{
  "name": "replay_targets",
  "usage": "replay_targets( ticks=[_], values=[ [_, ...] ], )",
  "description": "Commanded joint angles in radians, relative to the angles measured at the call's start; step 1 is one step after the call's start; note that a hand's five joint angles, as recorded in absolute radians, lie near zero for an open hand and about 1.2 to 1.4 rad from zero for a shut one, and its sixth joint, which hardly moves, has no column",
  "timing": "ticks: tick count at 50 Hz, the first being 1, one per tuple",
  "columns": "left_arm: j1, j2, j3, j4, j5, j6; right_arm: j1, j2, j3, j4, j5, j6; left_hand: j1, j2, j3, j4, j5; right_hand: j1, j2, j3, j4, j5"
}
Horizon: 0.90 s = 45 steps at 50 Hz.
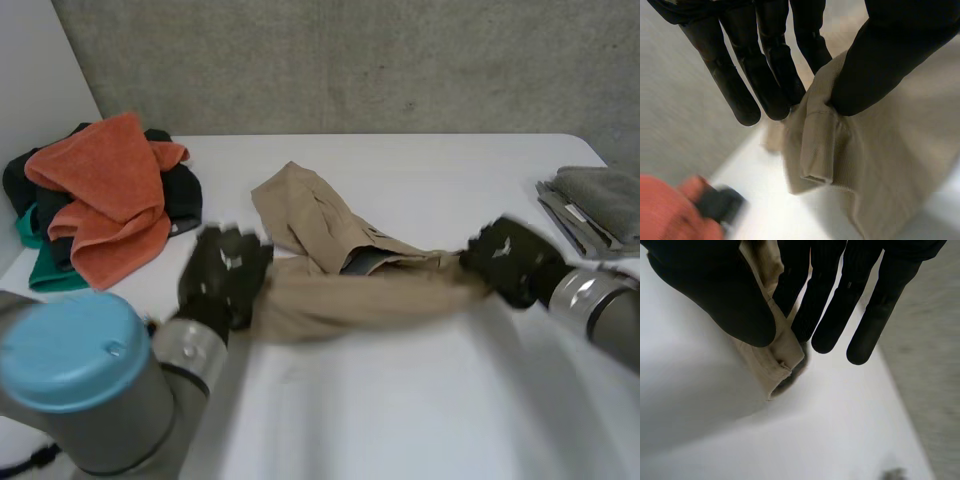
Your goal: Fold the laundry.
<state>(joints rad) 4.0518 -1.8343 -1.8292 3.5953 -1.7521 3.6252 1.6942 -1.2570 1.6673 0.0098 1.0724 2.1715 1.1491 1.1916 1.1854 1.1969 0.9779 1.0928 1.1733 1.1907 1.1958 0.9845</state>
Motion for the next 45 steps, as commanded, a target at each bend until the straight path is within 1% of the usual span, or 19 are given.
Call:
replay_targets(
  ticks=[1, 4, 7, 10, 12, 16, 20, 24, 26, 28, 31, 32, 34, 35, 36, 38, 39, 43, 45],
  values=[
    [-0.001, 0.217, 0.135, -0.029, -0.001, 0.063, -0.004, -0.214, -0.248, 0.279, 0.041, 0.143, 0.247, 0.205, 0.211, 0.199, 0.244, 0.304, 0.223, 0.206, 0.2, 0.237],
    [-0.004, 0.28, 0.24, -0.111, 0.002, 0.061, -0.005, -0.261, -0.348, 0.378, 0.049, 0.168, 0.247, 0.205, 0.211, 0.199, 0.244, 0.304, 0.223, 0.206, 0.2, 0.237],
    [-0.005, 0.294, 0.349, -0.196, 0.003, 0.059, -0.016, -0.335, -0.457, 0.47, 0.055, 0.205, 0.247, 0.205, 0.211, 0.199, 0.244, 0.304, 0.223, 0.206, 0.2, 0.237],
    [0.004, 0.287, 0.445, -0.28, 0.008, 0.059, -0.016, -0.351, -0.529, 0.521, 0.066, 0.225, 0.247, 0.205, 0.211, 0.199, 0.244, 0.304, 0.223, 0.206, 0.2, 0.237],
    [0.004, 0.276, 0.482, -0.308, 0.008, 0.059, -0.011, -0.337, -0.553, 0.535, 0.073, 0.225, 0.247, 0.205, 0.211, 0.199, 0.244, 0.304, 0.223, 0.206, 0.2, 0.237],
    [0.009, 0.184, 0.562, -0.355, 0.01, 0.061, 0.021, -0.257, -0.589, 0.553, 0.116, 0.223, 0.247, 0.205, 0.211, 0.199, 0.244, 0.304, 0.223, 0.206, 0.2, 0.237],
    [0.021, 0.055, 0.617, -0.392, 0.013, 0.063, 0.104, -0.13, -0.603, 0.546, 0.169, 0.217, 0.247, 0.205, 0.211, 0.199, 0.244, 0.304, 0.223, 0.206, 0.2, 0.237],
    [0.053, -0.087, 0.657, -0.4, 0.023, 0.063, 0.142, 0.029, -0.616, 0.501, 0.215, 0.177, 0.247, 0.205, 0.211, 0.199, 0.244, 0.304, 0.223, 0.206, 0.2, 0.237],
    [0.078, -0.175, 0.702, -0.4, 0.04, 0.066, 0.145, 0.073, -0.623, 0.46, 0.225, 0.176, 0.247, 0.205, 0.211, 0.199, 0.244, 0.304, 0.223, 0.206, 0.2, 0.237],
    [0.093, -0.265, 0.772, -0.397, 0.057, 0.067, 0.147, 0.137, -0.632, 0.358, 0.245, 0.18, 0.247, 0.205, 0.211, 0.199, 0.244, 0.304, 0.223, 0.206, 0.2, 0.237],
    [0.101, -0.345, 0.882, -0.394, 0.065, 0.069, 0.147, 0.182, -0.649, 0.221, 0.274, 0.188, 0.247, 0.205, 0.211, 0.199, 0.244, 0.304, 0.223, 0.206, 0.2, 0.237],
    [0.105, -0.388, 0.969, -0.391, 0.069, 0.067, 0.148, 0.203, -0.664, 0.111, 0.293, 0.203, 0.247, 0.205, 0.211, 0.199, 0.244, 0.304, 0.223, 0.206, 0.2, 0.237],
    [0.113, -0.425, 1.068, -0.383, 0.069, 0.069, 0.153, 0.215, -0.688, -0.018, 0.31, 0.221, 0.247, 0.205, 0.211, 0.199, 0.244, 0.304, 0.223, 0.206, 0.2, 0.237],
    [0.118, -0.44, 1.123, -0.374, 0.071, 0.069, 0.16, 0.219, -0.714, -0.171, 0.325, 0.252, 0.247, 0.205, 0.211, 0.199, 0.244, 0.304, 0.223, 0.206, 0.2, 0.237],
    [0.13, -0.465, 1.242, -0.344, 0.071, 0.069, 0.162, 0.219, -0.727, -0.241, 0.33, 0.266, 0.247, 0.205, 0.211, 0.199, 0.244, 0.304, 0.223, 0.206, 0.2, 0.237],
    [0.141, -0.483, 1.358, -0.305, 0.072, 0.069, 0.163, 0.216, -0.745, -0.373, 0.337, 0.298, 0.247, 0.205, 0.211, 0.199, 0.244, 0.304, 0.223, 0.206, 0.2, 0.237],
    [0.148, -0.493, 1.46, -0.259, 0.072, 0.066, 0.162, 0.211, -0.761, -0.51, 0.343, 0.336, 0.247, 0.205, 0.211, 0.199, 0.244, 0.304, 0.223, 0.206, 0.2, 0.237],
    [0.167, -0.487, 1.597, -0.149, 0.08, 0.061, 0.163, 0.191, -0.774, -0.759, 0.351, 0.424, 0.247, 0.205, 0.211, 0.199, 0.244, 0.304, 0.223, 0.206, 0.2, 0.237],
    [0.182, -0.471, 1.596, -0.124, 0.094, 0.058, 0.163, 0.189, -0.779, -0.769, 0.354, 0.436, 0.247, 0.205, 0.211, 0.199, 0.244, 0.304, 0.223, 0.206, 0.2, 0.237]
  ],
)
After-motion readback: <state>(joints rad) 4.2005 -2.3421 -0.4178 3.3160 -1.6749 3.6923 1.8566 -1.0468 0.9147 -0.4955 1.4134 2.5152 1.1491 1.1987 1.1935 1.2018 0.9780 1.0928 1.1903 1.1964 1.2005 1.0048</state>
